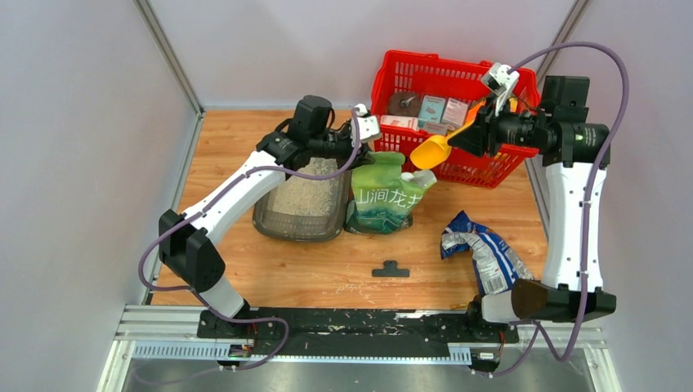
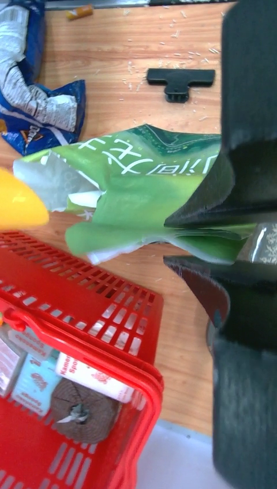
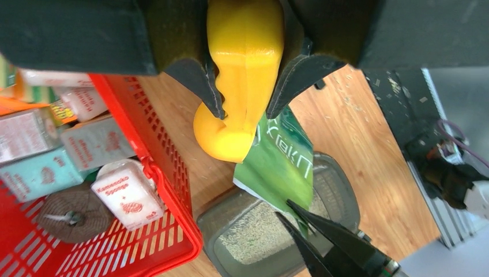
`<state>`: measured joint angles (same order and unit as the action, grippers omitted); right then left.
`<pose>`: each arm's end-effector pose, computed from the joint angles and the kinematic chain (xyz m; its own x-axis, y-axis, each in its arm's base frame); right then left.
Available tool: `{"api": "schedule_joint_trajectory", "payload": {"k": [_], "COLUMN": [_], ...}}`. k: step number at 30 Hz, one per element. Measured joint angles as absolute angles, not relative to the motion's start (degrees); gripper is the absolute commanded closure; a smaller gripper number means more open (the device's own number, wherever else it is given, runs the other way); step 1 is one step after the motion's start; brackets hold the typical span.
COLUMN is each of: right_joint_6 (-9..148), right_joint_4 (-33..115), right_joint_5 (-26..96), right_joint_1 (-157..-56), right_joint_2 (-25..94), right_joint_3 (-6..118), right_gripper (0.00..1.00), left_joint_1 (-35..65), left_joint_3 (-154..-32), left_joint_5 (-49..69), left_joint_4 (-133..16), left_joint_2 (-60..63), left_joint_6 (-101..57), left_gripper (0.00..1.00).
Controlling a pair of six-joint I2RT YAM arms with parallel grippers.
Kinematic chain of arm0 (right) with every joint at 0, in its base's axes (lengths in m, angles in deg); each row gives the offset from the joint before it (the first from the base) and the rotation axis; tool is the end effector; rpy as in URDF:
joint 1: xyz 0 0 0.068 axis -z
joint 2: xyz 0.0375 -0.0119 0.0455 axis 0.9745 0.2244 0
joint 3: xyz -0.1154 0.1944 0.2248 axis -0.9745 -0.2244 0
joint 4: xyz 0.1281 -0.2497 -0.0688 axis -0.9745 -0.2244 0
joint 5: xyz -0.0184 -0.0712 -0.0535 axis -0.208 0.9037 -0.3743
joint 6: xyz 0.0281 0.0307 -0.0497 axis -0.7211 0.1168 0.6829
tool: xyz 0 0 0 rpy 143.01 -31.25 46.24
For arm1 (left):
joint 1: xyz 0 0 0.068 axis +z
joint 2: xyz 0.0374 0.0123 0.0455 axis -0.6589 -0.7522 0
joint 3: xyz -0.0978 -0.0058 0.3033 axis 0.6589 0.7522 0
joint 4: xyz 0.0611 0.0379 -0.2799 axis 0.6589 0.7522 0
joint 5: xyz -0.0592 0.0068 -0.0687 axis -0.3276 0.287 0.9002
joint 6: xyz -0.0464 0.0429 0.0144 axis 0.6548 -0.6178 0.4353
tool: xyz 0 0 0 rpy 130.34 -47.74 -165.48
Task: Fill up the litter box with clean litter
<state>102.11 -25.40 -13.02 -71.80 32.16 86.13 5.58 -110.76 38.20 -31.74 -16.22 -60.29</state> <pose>0.2550 0.0185 0.5328 -0.3126 -0.2205 -0.9239 -0.8015 0.5832 0.1320 0.3211 -0.2671 0.4136 0.0589 0.4003 -0.9145 0.9705 0.1917 0.1465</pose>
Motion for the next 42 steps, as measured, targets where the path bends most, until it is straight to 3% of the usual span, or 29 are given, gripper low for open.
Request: {"api": "schedule_joint_trajectory", "payload": {"k": [2,4,11,18,42], "right_joint_6": [107.6,112.6,125.2,131.0,131.0], "right_joint_4": [-29.3,-31.9,-34.9,-35.9,-35.9], "right_joint_5": [-13.3,-13.4,-12.8,-12.6,-10.0], "right_joint_1": [-71.8,-71.9,-72.9,-74.5,-78.7], "right_joint_2": [34.2,36.3,40.3,40.8,34.4], "right_joint_3": [89.6,92.6,95.9,97.0,90.0], "right_gripper": [1.00,1.00,1.00,1.00,1.00], "left_joint_1": [5.6,5.6,5.6,5.6,5.6], "left_joint_3": [-111.7,-112.4,-112.5,-108.0,-104.7], "left_joint_5": [39.5,40.9,43.1,39.9,35.1], "left_joint_4": [-29.9,-27.8,-25.9,-33.0,-39.7], "left_joint_2": [-16.2,-16.2,-16.2,-13.1,-12.2], "left_joint_6": [-61.1,-61.8,-61.8,-56.3,-49.6], "left_gripper": [0.93,1.00,1.00,1.00,1.00]}}
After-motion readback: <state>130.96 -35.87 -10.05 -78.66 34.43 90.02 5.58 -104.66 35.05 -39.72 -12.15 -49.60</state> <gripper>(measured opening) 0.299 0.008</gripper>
